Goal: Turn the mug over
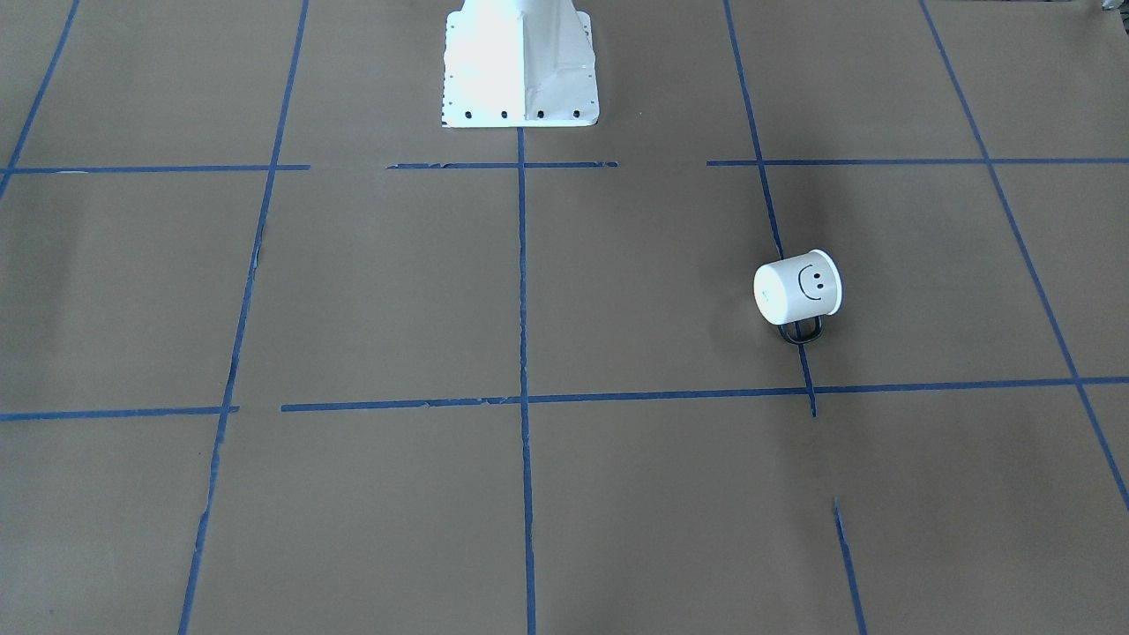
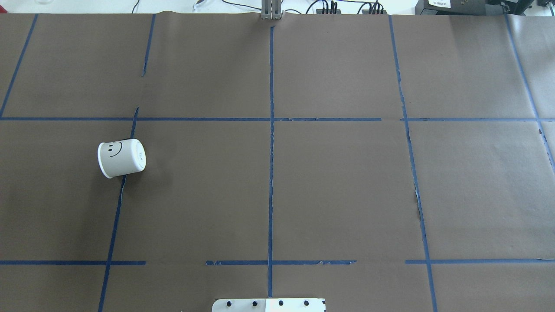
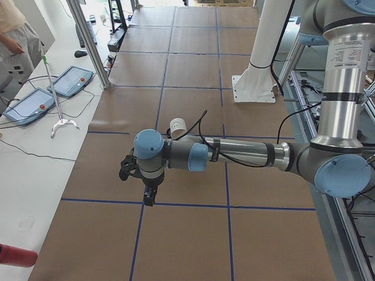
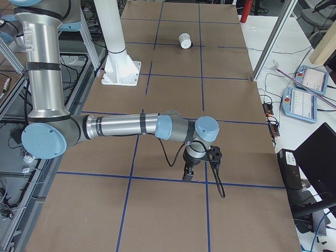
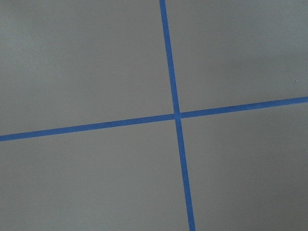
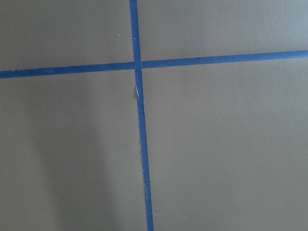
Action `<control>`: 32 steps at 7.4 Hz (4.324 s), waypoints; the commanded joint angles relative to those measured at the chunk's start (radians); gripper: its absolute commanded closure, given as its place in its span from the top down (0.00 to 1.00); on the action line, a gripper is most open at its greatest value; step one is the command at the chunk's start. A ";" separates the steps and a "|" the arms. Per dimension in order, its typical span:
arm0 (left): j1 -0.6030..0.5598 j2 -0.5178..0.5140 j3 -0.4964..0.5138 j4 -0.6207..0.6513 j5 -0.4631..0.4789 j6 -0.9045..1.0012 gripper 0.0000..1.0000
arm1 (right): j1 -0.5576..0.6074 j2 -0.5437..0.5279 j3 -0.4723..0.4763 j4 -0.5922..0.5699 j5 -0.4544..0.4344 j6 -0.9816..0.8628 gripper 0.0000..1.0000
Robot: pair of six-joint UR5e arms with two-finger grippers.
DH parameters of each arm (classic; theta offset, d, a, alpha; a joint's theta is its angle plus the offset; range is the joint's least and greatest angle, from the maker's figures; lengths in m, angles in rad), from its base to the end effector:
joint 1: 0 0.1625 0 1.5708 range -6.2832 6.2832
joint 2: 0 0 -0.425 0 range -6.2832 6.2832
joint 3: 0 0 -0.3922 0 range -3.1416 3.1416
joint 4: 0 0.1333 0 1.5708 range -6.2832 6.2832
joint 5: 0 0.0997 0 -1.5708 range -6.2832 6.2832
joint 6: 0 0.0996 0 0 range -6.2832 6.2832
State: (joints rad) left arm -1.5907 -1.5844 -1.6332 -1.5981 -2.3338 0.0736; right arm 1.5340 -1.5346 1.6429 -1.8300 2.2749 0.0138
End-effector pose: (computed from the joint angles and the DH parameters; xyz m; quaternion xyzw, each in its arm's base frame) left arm -0.0745 -0.5021 0.6190 0.0652 0.3692 0.0441 0.9260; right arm 0.0507 -0.4946 0.6349 -0.0794 -0.3419 0.0152 0.9362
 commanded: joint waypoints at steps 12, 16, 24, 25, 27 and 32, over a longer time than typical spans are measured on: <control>0.326 0.056 0.000 -0.664 0.027 -0.668 1.00 | 0.000 0.001 0.000 0.000 0.000 0.000 1.00; 0.570 0.181 -0.008 -1.362 0.114 -1.407 1.00 | 0.000 -0.001 0.000 0.000 0.000 0.000 1.00; 0.880 -0.040 0.321 -1.905 0.582 -1.841 1.00 | 0.000 -0.001 0.000 0.000 0.000 0.000 1.00; 0.894 -0.040 0.329 -1.910 0.587 -1.842 1.00 | 0.000 0.001 0.000 0.000 0.000 0.000 1.00; 0.922 -0.069 0.334 -1.919 0.587 -1.844 0.87 | 0.000 0.001 0.000 0.000 0.000 0.000 1.00; 0.879 -0.176 0.328 -1.925 0.519 -1.996 0.00 | 0.000 0.001 0.000 0.000 0.000 0.000 1.00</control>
State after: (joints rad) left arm -0.6890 -1.7276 -1.3045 -3.5238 -1.8114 -1.8870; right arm 1.5340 -1.5342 1.6429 -1.8300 2.2749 0.0138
